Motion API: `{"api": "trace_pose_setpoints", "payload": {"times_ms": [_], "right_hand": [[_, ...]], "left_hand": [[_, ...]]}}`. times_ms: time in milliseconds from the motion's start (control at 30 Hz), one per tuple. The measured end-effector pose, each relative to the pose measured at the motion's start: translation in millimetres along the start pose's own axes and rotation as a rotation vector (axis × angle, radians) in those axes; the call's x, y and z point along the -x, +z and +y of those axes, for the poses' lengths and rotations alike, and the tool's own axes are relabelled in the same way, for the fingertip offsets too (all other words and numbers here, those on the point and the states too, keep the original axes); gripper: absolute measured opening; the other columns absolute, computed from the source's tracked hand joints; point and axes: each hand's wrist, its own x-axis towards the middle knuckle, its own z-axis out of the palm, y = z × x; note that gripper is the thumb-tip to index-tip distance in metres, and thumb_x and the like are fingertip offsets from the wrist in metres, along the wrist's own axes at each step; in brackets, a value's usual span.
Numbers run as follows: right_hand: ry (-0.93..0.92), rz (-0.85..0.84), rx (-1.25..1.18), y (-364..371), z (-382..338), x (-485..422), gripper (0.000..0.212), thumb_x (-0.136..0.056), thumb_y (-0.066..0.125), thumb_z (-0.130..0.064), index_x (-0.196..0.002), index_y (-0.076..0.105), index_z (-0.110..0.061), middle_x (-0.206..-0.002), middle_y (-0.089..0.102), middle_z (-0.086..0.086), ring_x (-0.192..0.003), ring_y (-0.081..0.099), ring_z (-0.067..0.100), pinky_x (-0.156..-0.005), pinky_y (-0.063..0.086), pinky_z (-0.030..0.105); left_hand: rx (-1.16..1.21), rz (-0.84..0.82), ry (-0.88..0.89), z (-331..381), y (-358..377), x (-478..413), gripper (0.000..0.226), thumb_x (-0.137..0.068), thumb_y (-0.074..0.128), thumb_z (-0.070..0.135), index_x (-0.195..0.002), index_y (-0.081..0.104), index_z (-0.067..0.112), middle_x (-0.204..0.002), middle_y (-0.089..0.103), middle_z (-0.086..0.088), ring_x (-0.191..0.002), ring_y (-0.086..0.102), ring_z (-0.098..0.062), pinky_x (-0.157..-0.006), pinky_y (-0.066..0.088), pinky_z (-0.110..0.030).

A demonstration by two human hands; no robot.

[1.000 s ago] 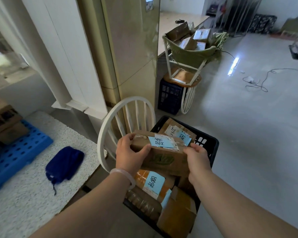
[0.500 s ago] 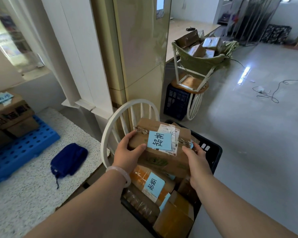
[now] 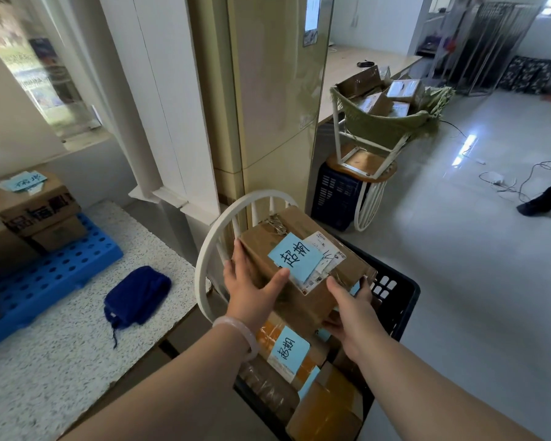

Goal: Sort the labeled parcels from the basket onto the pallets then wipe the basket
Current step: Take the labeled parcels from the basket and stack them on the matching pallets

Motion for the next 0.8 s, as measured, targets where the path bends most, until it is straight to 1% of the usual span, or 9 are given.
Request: {"api": "trace_pose_setpoints", "payload": {"times_ms": [133, 233, 300, 367, 433, 467, 533, 700, 800], "right_hand": [[-0.020, -0.004, 0.023, 4, 1, 4, 0.089, -0.081, 0.077, -0.038, -0.147, 0.017, -0.044, -0.124, 0.059, 0.010, -0.105, 0.063, 0.030, -0.080, 0.059, 0.051], [-0.065, 0.017, 0.155, 1, 1, 6, 0.100, -0.077, 0.078, -0.046, -0.150, 0.011, -0.041, -0.135, 0.052, 0.009, -0.118, 0.057, 0.032, -0.091, 0.054, 0.053], [-0.145, 0.033, 0.243, -5, -3, 5, 0.104, -0.076, 0.079, -0.048, -0.151, 0.008, -0.043, -0.146, 0.042, 0.008, -0.129, 0.049, 0.033, -0.102, 0.046, 0.057], [-0.235, 0.023, 0.365, -10, -11, 6, 0.101, -0.074, 0.078, -0.052, -0.151, 0.012, -0.046, -0.155, 0.031, 0.005, -0.136, 0.040, 0.032, -0.106, 0.041, 0.058], [-0.319, -0.035, 0.508, -13, -21, 7, 0.092, -0.078, 0.076, -0.051, -0.151, 0.019, -0.045, -0.156, 0.028, 0.003, -0.140, 0.035, 0.031, -0.108, 0.039, 0.056], [-0.352, -0.086, 0.574, -13, -25, 8, 0.089, -0.080, 0.075, -0.050, -0.150, 0.021, -0.045, -0.156, 0.028, 0.002, -0.141, 0.034, 0.029, -0.109, 0.037, 0.054], [-0.396, -0.196, 0.698, -9, -29, 12, 0.085, -0.083, 0.073, -0.048, -0.151, 0.021, -0.047, -0.156, 0.027, -0.001, -0.142, 0.030, 0.026, -0.112, 0.032, 0.051], [-0.497, -0.385, 0.989, 13, -32, 19, 0.088, -0.085, 0.072, -0.045, -0.152, 0.015, -0.049, -0.154, 0.024, -0.006, -0.141, 0.026, 0.018, -0.115, 0.027, 0.047], [-0.498, -0.510, 1.027, 32, -31, 26, 0.086, -0.085, 0.070, -0.046, -0.148, 0.012, -0.056, -0.154, 0.023, -0.010, -0.139, 0.027, 0.017, -0.115, 0.027, 0.046]], "left_hand": [[0.004, 0.010, 0.054, -2, 0, -4, 0.117, -0.077, 0.080, 0.036, -0.145, -0.013, 0.056, -0.162, -0.006, 0.009, -0.145, 0.019, -0.027, -0.102, 0.043, -0.046], [0.007, 0.009, 0.121, -6, -8, -10, 0.113, -0.080, 0.078, 0.030, -0.146, -0.010, 0.057, -0.161, 0.002, 0.009, -0.142, 0.023, -0.019, -0.092, 0.047, -0.036], [-0.007, -0.003, 0.156, -11, -12, -12, 0.107, -0.085, 0.073, 0.026, -0.148, -0.008, 0.053, -0.161, 0.001, 0.010, -0.131, 0.018, -0.003, -0.086, 0.040, -0.026], [-0.002, -0.034, 0.153, -18, -17, -13, 0.097, -0.089, 0.069, 0.024, -0.148, -0.001, 0.055, -0.161, 0.001, 0.011, -0.123, 0.016, -0.001, -0.085, 0.037, -0.022], [0.065, -0.087, 0.087, -22, -23, -13, 0.087, -0.088, 0.069, 0.024, -0.135, 0.013, 0.073, -0.160, 0.005, 0.014, -0.131, 0.027, -0.009, -0.088, 0.052, -0.030], [0.097, -0.113, 0.040, -23, -27, -12, 0.084, -0.087, 0.070, 0.026, -0.124, 0.019, 0.081, -0.159, 0.008, 0.016, -0.133, 0.036, -0.019, -0.085, 0.058, -0.040], [0.126, -0.158, -0.023, -28, -34, -10, 0.078, -0.083, 0.073, 0.031, -0.114, 0.027, 0.086, -0.157, 0.016, 0.012, -0.127, 0.048, -0.032, -0.074, 0.060, -0.049], [0.157, -0.180, -0.071, -38, -63, -3, 0.076, -0.067, 0.077, 0.044, -0.116, 0.033, 0.082, -0.152, 0.032, -0.002, -0.124, 0.052, -0.035, -0.080, 0.059, -0.050], [0.206, -0.158, -0.075, -46, -86, 1, 0.069, -0.083, 0.072, 0.027, -0.113, 0.040, 0.080, -0.148, 0.038, -0.004, -0.118, 0.059, -0.031, -0.077, 0.060, -0.045]]}}
